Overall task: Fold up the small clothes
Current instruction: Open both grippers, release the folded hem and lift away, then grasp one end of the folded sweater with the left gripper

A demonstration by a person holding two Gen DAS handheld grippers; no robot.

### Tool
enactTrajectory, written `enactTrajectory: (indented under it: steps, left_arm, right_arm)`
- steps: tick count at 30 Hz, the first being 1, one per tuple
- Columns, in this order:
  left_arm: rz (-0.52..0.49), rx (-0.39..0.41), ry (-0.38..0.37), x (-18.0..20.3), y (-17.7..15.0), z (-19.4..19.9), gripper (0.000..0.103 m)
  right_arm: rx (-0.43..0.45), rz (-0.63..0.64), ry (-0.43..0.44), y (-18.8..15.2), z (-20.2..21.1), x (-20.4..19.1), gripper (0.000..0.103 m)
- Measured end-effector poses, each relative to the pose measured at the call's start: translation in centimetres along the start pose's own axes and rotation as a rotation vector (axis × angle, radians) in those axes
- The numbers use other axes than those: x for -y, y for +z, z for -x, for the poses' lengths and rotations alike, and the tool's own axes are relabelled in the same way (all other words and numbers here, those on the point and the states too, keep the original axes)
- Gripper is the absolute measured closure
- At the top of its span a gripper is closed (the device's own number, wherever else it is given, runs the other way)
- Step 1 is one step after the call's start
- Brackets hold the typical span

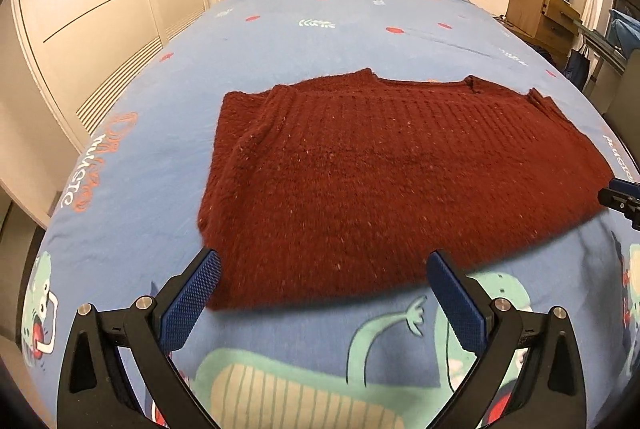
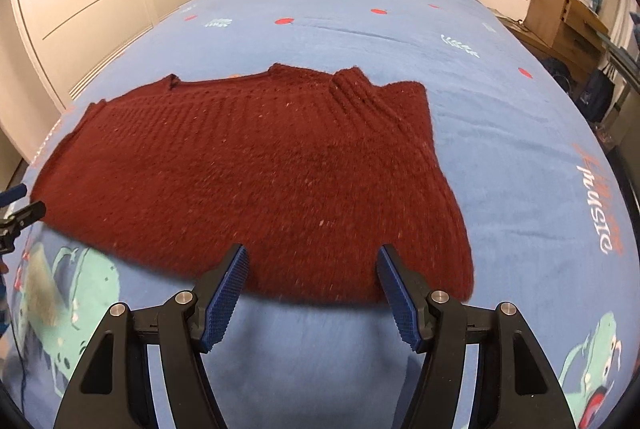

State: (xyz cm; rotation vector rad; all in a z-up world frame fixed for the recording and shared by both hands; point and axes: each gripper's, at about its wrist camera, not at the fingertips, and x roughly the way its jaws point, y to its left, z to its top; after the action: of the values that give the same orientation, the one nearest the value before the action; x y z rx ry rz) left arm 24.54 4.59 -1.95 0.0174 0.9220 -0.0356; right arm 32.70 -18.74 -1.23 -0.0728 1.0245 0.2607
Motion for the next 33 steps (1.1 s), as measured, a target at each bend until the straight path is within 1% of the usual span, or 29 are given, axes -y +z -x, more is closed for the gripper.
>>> enactTrajectory:
  steps: [11,20,27,33]
  left_arm:
    - [0.028,0.021,-0.041,0.2,-0.9,2.3,0.001]
    - [0.053,0.033,-0.05,-0.1,-1.3,3.4,0.002]
    - [0.082,0.022,-0.053,-0.4,-1.5,2.9,0.002]
    - [0.12,-0.001,-0.062,-0.8,-1.7,1.6,0.002]
  right_arm:
    - [0.003,-0.02,0.019,-3.0,4.1,-1.7,0.035]
    - [0.014,-0.037,0.028,-5.1,6.7,-2.7,0.035]
    - [0.009,-0.067,0.035,-6.7,7.4,-2.4,0.035]
    - [-0.01,-0.091,0.034,-7.8,7.1,-1.6,0.035]
